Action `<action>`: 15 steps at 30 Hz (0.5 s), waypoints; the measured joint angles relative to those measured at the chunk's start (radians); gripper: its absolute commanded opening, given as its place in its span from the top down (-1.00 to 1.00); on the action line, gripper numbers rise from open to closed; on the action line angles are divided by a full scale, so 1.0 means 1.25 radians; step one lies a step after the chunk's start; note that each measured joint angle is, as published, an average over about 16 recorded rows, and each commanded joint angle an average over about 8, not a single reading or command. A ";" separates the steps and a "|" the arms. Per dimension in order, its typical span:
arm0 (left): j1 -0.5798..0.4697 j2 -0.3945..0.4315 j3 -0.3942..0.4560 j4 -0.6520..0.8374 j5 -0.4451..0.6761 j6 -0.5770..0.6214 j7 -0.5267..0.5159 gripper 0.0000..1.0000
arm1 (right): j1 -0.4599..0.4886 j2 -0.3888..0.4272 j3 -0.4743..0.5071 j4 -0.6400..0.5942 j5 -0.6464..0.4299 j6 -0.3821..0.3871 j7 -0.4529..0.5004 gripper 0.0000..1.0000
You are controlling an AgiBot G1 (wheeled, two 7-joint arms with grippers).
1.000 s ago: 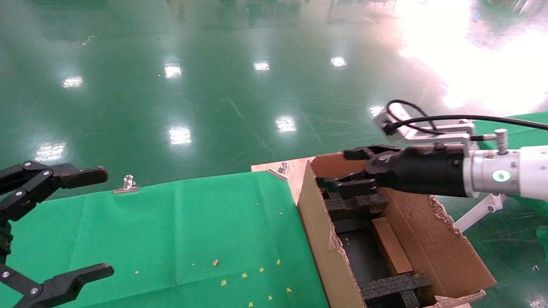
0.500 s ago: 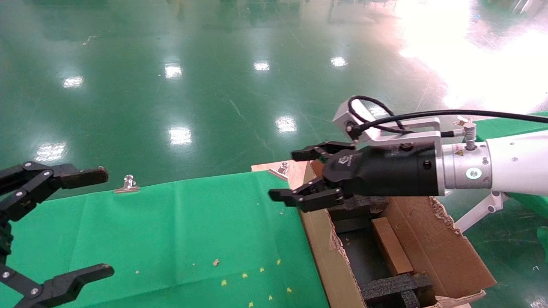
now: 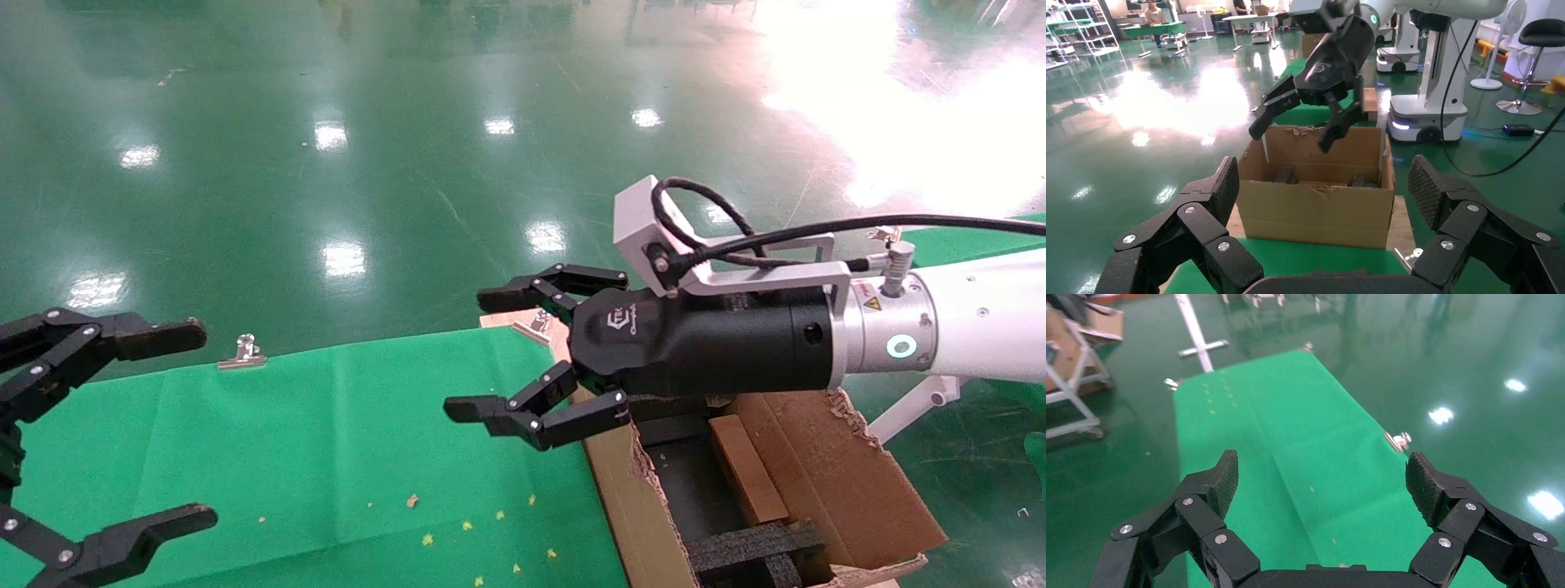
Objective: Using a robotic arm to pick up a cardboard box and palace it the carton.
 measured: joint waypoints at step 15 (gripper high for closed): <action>0.000 0.000 0.001 0.000 0.000 0.000 0.000 -1.00 | -0.193 -0.069 0.325 -0.006 -0.002 -0.167 -0.084 -1.00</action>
